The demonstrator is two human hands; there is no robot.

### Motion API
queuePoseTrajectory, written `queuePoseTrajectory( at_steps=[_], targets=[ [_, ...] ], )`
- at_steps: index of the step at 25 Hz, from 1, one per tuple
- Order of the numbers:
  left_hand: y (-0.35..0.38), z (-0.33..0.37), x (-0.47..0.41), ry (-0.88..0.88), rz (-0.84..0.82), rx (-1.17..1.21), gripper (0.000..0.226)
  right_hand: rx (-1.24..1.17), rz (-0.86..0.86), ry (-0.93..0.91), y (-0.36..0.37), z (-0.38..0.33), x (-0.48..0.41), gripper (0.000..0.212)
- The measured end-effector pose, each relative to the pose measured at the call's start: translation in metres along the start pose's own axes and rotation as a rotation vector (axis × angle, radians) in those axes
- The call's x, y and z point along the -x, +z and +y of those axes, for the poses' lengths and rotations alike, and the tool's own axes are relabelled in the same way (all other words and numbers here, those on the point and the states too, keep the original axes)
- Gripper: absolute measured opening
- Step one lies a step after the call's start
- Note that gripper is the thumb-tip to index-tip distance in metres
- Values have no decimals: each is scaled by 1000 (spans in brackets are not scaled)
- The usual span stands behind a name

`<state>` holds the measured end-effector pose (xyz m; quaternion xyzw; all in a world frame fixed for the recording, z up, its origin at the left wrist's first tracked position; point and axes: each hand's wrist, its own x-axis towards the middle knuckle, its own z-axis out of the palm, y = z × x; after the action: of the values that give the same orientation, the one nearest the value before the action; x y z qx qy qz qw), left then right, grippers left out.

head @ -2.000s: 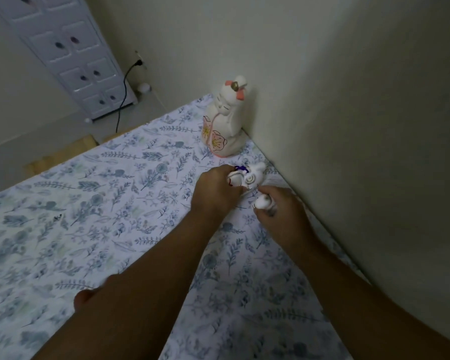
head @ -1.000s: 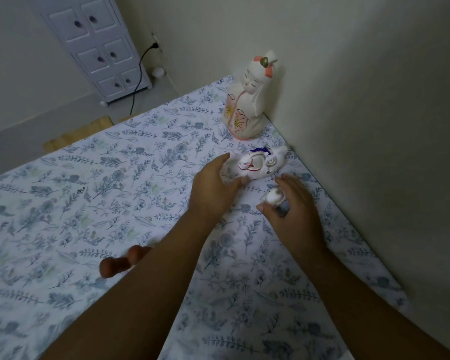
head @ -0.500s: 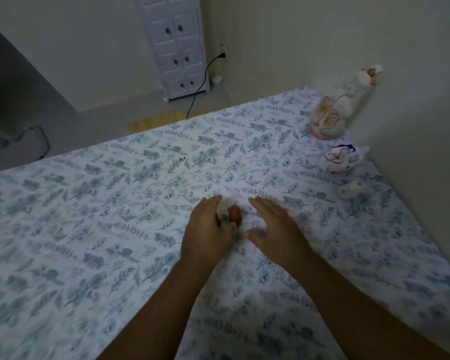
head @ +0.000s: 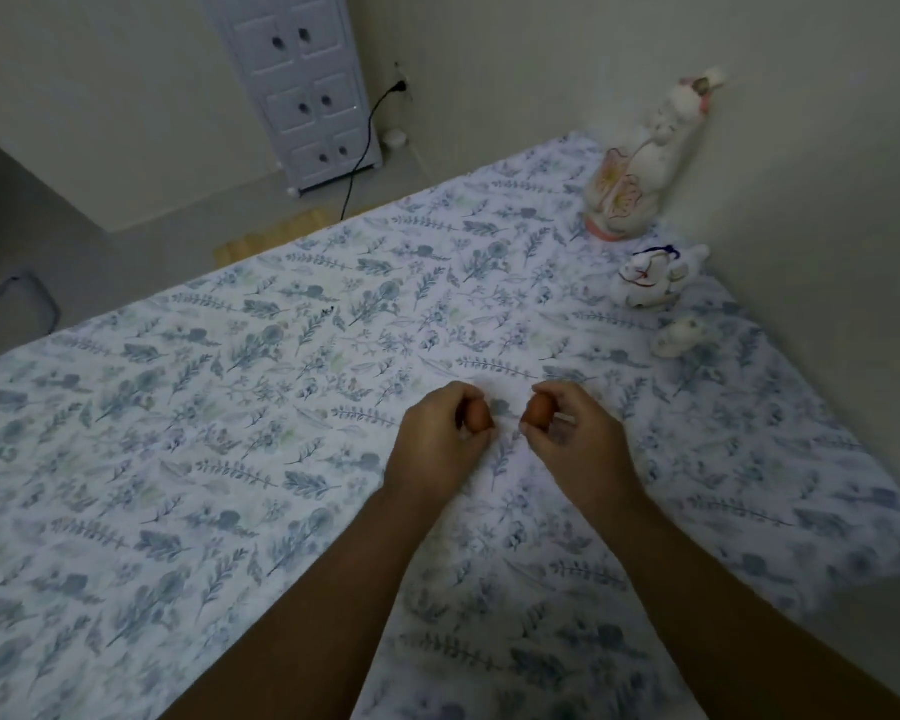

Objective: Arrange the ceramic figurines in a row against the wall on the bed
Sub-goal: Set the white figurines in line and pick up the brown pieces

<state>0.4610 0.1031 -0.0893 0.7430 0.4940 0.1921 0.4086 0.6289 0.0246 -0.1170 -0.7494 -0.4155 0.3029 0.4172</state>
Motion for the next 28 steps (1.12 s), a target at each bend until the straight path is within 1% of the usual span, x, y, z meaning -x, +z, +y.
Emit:
queuePoseTrajectory(
  at_steps=[4,6,9,11,13,17,20,24,28],
  targets=[
    [68,57,-27,208,-117,-2,23,4,207,119,-86,46,1,40],
    [105,85,-40,278,-194,15,27,48,282,142,-121,68,2,38],
    [161,127,-57,367,-281,12,34,45,362,159,-159,96,2,37],
    [188,144,-68,414,-312,12,36,31,389,188,-170,108,2,32],
    [205,149,-77,422,-339,12,39,43,387,192,-175,117,3,29],
    [216,140,-80,360,-336,59,43,50,386,165,-176,122,4,30],
    [219,137,-79,327,-310,105,36,64,381,141,-177,123,3,30],
    [216,138,-82,331,-368,36,24,147,372,150,-180,121,2,24],
    [210,136,-84,308,-388,-17,26,124,368,220,-183,121,13,26]
  ],
)
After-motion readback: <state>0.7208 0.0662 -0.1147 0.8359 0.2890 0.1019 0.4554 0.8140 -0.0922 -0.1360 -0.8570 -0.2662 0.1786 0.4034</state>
